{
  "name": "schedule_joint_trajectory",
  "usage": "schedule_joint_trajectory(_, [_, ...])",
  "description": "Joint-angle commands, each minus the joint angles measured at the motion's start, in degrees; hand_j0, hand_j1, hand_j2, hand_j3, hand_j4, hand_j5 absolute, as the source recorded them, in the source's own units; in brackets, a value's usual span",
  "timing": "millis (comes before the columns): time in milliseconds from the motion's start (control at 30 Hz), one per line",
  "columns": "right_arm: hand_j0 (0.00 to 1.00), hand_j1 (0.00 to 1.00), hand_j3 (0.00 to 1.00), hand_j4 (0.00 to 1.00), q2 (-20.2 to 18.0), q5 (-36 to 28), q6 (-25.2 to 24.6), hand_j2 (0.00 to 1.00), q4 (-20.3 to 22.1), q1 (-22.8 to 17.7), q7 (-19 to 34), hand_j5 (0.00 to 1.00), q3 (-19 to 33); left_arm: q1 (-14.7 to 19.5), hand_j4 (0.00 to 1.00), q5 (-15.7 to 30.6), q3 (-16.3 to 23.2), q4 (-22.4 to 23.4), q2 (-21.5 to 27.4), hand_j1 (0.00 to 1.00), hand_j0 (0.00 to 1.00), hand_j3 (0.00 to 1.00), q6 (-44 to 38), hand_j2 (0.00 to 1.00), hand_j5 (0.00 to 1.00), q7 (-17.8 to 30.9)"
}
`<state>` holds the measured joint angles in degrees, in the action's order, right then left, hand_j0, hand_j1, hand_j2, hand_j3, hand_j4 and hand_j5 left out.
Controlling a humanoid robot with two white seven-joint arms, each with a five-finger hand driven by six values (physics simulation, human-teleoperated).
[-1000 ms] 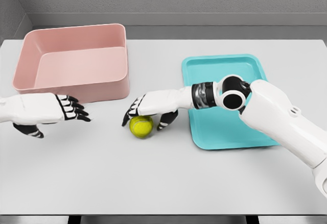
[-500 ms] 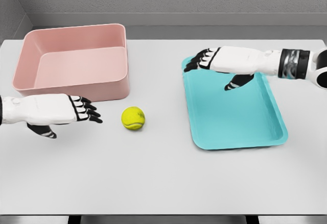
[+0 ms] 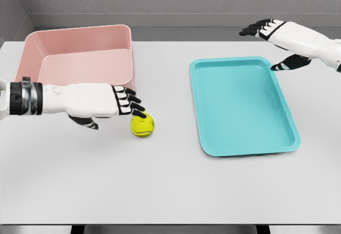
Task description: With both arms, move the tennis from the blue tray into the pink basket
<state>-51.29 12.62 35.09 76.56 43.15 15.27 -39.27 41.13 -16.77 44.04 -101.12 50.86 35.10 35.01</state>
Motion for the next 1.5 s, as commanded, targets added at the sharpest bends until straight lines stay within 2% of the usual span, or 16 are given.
schedule_joint_trajectory(0, [1.0,1.0,1.0,1.0,-1.6,-0.4,-0.1,1.0,-0.1,0.0,0.2,1.0,0.1,0.0,1.0,0.6,3.0,0.0,-2.7,1.0,1.0,1.0,-0.1,1.0,1.0,0.0])
schedule_joint_trajectory(100, [1.0,1.0,1.0,1.0,-2.1,-0.4,-0.1,1.0,-0.2,-0.1,0.3,1.0,-0.1,1.1,1.0,0.8,3.0,0.1,-6.5,1.0,1.0,1.0,-0.1,1.0,1.0,0.0])
schedule_joint_trajectory(233, [1.0,1.0,1.0,1.0,-2.3,-0.4,-0.1,1.0,-0.1,-0.5,-0.1,1.0,-0.1,1.8,1.0,3.8,3.3,0.8,-6.5,1.0,1.0,1.0,-0.1,1.0,1.0,0.0])
schedule_joint_trajectory(300, [1.0,1.0,1.0,1.0,-2.2,-0.4,-0.1,1.0,-0.1,-0.5,-0.1,1.0,-0.2,1.7,1.0,3.9,3.4,2.9,-6.2,1.0,1.0,1.0,-0.1,1.0,1.0,0.0])
schedule_joint_trajectory(367, [1.0,1.0,1.0,1.0,-2.1,-0.4,-0.1,1.0,0.0,-1.5,-0.1,1.0,-0.3,1.8,1.0,5.8,5.2,4.3,-6.0,1.0,1.0,1.0,-0.1,1.0,1.0,0.0])
schedule_joint_trajectory(433, [1.0,1.0,1.0,1.0,-2.1,-0.4,-0.1,1.0,0.0,-1.8,-0.1,1.0,-0.5,1.8,1.0,7.1,5.3,5.7,-6.1,1.0,1.0,1.0,-0.1,1.0,1.0,0.0])
schedule_joint_trajectory(533, [1.0,1.0,1.0,1.0,-2.2,-0.4,-0.1,1.0,0.0,-1.8,-0.2,1.0,-0.8,2.8,1.0,4.8,5.4,7.1,-8.2,1.0,1.0,1.0,-0.1,1.0,1.0,0.0])
schedule_joint_trajectory(633, [1.0,1.0,1.0,1.0,-2.2,-0.4,-0.1,1.0,0.0,-1.8,-0.1,1.0,-0.8,3.3,1.0,2.4,5.4,10.3,-11.0,1.0,1.0,1.0,-0.1,1.0,1.0,0.0])
schedule_joint_trajectory(900, [1.0,1.0,1.0,1.0,-2.1,-0.4,-0.1,1.0,-0.1,-2.0,0.4,1.0,-0.6,3.2,1.0,0.1,5.5,12.8,-10.8,1.0,1.0,1.0,-0.1,1.0,1.0,0.0])
schedule_joint_trajectory(1033, [1.0,1.0,1.0,1.0,-1.9,-0.4,-0.1,1.0,0.0,-2.0,0.5,1.0,-0.5,3.3,1.0,-1.4,5.5,16.7,-12.4,1.0,1.0,1.0,-0.1,1.0,1.0,0.0])
schedule_joint_trajectory(1167, [1.0,1.0,1.0,1.0,-2.2,-0.4,-0.1,1.0,0.0,-2.1,0.5,1.0,-0.3,3.0,1.0,-2.0,5.6,16.7,-13.3,1.0,1.0,1.0,-0.1,1.0,1.0,0.0])
schedule_joint_trajectory(1200, [1.0,1.0,1.0,1.0,-2.2,-0.4,-0.1,1.0,0.0,-2.1,0.5,1.0,-0.5,3.1,1.0,-2.0,7.0,16.7,-13.3,1.0,1.0,1.0,-0.1,1.0,1.0,0.0])
schedule_joint_trajectory(1467, [1.0,1.0,1.0,1.0,-2.0,-0.3,-0.1,1.0,0.2,-2.0,0.5,1.0,-0.7,2.7,1.0,-2.0,7.1,16.4,-13.2,1.0,1.0,1.0,-0.1,1.0,1.0,0.0])
